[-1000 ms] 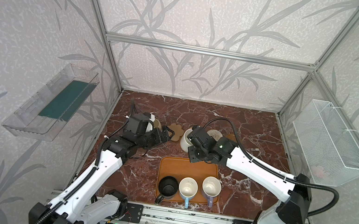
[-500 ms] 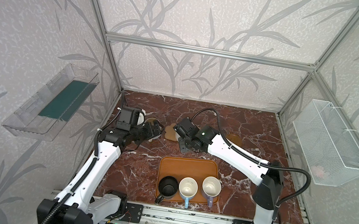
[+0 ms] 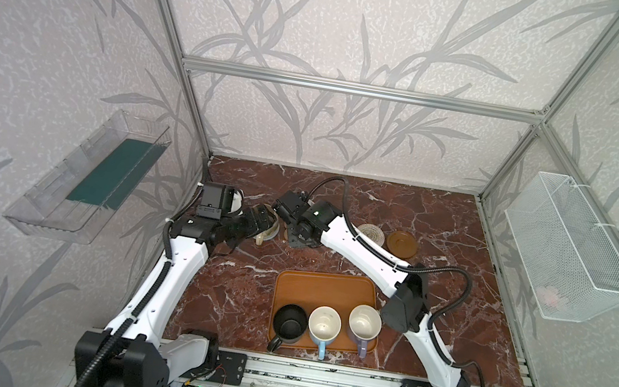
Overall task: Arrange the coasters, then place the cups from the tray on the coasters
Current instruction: 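Lower the speckled mug onto the cork paw coaster beside the cream mug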
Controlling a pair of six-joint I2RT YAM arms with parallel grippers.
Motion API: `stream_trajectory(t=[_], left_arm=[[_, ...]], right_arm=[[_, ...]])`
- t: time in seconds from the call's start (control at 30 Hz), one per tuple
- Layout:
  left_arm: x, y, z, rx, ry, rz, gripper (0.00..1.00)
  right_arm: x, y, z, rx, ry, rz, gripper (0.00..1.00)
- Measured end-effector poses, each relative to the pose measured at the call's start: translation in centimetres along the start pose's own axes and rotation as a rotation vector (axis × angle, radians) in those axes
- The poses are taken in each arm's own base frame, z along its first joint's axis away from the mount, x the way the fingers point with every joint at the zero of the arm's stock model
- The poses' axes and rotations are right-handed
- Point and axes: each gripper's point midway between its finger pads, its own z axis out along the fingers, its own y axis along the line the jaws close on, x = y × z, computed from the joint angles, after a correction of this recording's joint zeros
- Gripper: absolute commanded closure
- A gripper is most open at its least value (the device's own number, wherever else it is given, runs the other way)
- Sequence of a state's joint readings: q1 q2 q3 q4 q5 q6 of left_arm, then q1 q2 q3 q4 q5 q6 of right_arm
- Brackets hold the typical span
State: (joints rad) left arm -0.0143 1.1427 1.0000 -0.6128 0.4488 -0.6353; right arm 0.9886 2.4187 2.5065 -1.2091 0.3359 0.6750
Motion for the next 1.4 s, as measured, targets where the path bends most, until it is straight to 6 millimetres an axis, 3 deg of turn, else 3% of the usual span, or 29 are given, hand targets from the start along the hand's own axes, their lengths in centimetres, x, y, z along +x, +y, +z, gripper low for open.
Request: stream_trajectory(t=[0.33,0.53,0.9,1.4], left_arm=[[-1.4,0.9,0.7,0.009,-0.023,-0.044,0.03],[-0.8,1.7,2.0,0.004,0.013,-0.066,0.04],[-0.8,1.7,2.1,0.005,0.011,-0.062,0.04],[-0.2,2.2,2.5,0.002,0.027,-0.069,0.04]], right_arm=[[0.0,-0.1,3.3,-0.006,0.056,0.044,1.0],[-0.3,-0.2,5.0,-0.028,0.072,0.084,1.0],[-0.5,0.6,7.8,-0.061,0.08,0.097,1.0],[-1.2,0.3,8.0,-0.048,0.053,0.088,1.0]])
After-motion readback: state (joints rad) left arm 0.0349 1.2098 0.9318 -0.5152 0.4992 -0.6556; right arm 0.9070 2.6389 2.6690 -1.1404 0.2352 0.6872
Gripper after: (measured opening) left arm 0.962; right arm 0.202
